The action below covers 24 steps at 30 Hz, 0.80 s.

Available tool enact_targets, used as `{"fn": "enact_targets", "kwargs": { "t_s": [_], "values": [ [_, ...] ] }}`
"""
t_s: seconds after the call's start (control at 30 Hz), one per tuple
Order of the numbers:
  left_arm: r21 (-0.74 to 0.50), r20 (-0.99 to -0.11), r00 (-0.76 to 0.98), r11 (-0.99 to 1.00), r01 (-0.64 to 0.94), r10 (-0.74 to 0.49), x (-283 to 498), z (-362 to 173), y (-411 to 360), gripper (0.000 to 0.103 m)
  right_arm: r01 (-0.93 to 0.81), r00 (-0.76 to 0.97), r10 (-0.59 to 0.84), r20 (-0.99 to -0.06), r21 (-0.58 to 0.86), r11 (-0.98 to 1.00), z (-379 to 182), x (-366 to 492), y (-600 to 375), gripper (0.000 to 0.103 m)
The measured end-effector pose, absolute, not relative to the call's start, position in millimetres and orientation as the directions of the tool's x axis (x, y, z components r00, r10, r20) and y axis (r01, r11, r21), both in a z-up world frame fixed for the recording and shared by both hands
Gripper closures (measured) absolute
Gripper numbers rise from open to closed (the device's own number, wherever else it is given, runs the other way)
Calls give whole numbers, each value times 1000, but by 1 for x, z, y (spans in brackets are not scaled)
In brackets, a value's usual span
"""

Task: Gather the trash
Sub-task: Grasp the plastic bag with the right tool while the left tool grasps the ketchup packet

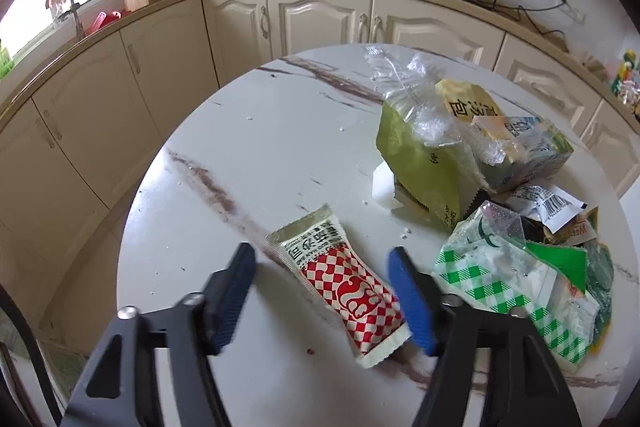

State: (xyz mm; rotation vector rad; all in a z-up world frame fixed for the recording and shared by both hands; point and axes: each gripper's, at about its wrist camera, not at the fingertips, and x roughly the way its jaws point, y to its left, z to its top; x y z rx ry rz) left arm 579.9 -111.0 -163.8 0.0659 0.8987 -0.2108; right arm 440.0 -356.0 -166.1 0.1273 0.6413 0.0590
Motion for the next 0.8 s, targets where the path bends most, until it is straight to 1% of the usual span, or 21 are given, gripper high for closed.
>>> {"fn": "enact_targets", "kwargs": {
  "t_s": [0.03,0.07,0.1,0.13,0.17,0.27,0.33,0.53,0.63,0.8],
  "values": [
    [-36,-775,610,976,216,-164,580,-164,-109,71,-22,802,100,-589,138,990,-166,439,-353,45],
    [-47,-773,609,974,223,-177,579,-165,-107,80,-31,800,107,-590,138,990,-165,440,-348,45],
    [-58,-771,608,971,232,-191,578,-166,-104,83,-39,800,113,-589,138,990,-164,441,-342,45],
    [-80,-770,600,966,248,-218,576,-167,-101,89,-44,801,117,-588,137,990,-163,442,-337,45],
    [-99,-764,599,962,256,-238,575,-167,-97,92,-50,799,123,-589,138,989,-163,442,-332,45],
    [-153,-753,589,949,277,-293,565,-169,-84,96,-69,797,139,-588,140,988,-162,444,-317,45],
    [-204,-745,572,934,295,-343,559,-170,-75,97,-87,795,152,-587,138,987,-160,445,-303,45],
    [-256,-693,609,922,290,-385,526,-148,-30,97,-153,785,211,-583,148,977,-155,453,-253,45],
    [-244,-671,649,933,265,-360,502,-129,10,96,-214,772,262,-579,151,965,-152,460,-212,45],
    [-195,-646,720,967,164,-253,464,-106,91,96,-350,726,387,-569,178,920,-154,477,-122,45]
  ]
}}
